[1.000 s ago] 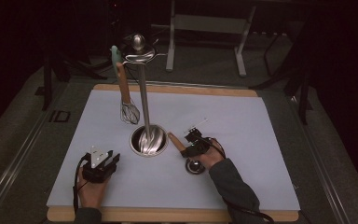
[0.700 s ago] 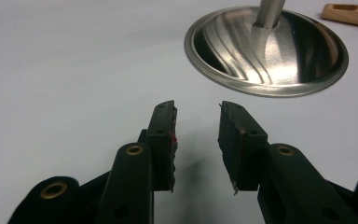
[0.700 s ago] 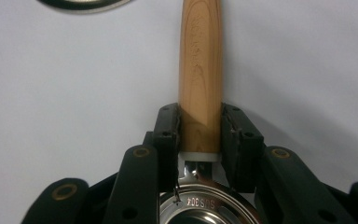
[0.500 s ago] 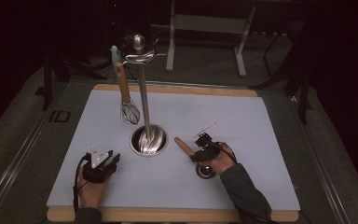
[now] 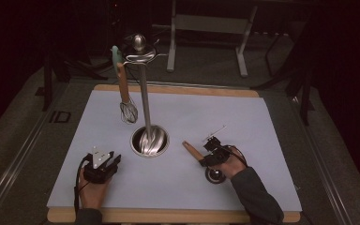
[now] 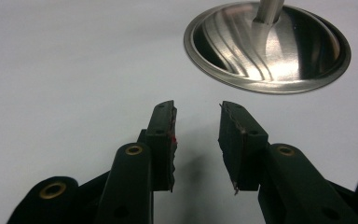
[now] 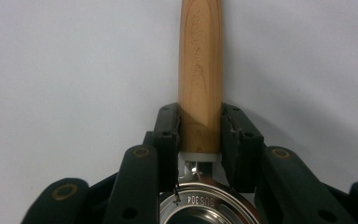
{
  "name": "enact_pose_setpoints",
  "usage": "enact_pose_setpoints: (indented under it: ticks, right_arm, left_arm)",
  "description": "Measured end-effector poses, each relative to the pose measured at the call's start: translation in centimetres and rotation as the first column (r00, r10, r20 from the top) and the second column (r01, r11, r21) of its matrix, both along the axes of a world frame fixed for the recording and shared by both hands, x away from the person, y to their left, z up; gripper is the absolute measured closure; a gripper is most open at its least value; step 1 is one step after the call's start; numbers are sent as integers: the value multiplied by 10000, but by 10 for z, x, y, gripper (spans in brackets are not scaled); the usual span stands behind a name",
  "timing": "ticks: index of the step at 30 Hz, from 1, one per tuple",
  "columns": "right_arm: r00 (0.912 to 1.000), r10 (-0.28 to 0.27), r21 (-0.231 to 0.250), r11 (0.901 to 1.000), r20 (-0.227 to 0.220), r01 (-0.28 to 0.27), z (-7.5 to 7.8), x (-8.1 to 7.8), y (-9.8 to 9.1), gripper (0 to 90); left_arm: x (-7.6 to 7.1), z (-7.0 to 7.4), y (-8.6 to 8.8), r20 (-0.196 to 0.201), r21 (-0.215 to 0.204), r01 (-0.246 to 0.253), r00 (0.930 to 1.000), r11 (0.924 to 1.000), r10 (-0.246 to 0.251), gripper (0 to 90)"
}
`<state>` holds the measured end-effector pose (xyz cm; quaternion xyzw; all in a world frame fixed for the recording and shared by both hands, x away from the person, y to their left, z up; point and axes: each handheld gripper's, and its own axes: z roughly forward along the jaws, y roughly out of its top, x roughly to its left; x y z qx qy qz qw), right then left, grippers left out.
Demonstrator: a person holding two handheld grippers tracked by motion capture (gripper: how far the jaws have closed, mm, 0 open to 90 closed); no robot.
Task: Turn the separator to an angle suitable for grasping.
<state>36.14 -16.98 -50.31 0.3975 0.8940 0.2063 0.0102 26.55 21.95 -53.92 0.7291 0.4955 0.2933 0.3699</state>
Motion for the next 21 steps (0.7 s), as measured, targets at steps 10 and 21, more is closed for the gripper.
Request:
enact_pose_setpoints:
  ticks: [10,21]
  right_arm:
    - [9962,487,-676,9963,-718,-536,4,8,4,689]
    - [9767,751,-658,9938,-2013,-900,5,26,4,686]
  left_arm:
    - [-2,0,-1,187,59,124,9997,9999,-125,647]
    - [-1,0,-2,83,154,88,9999,9998,-89,646]
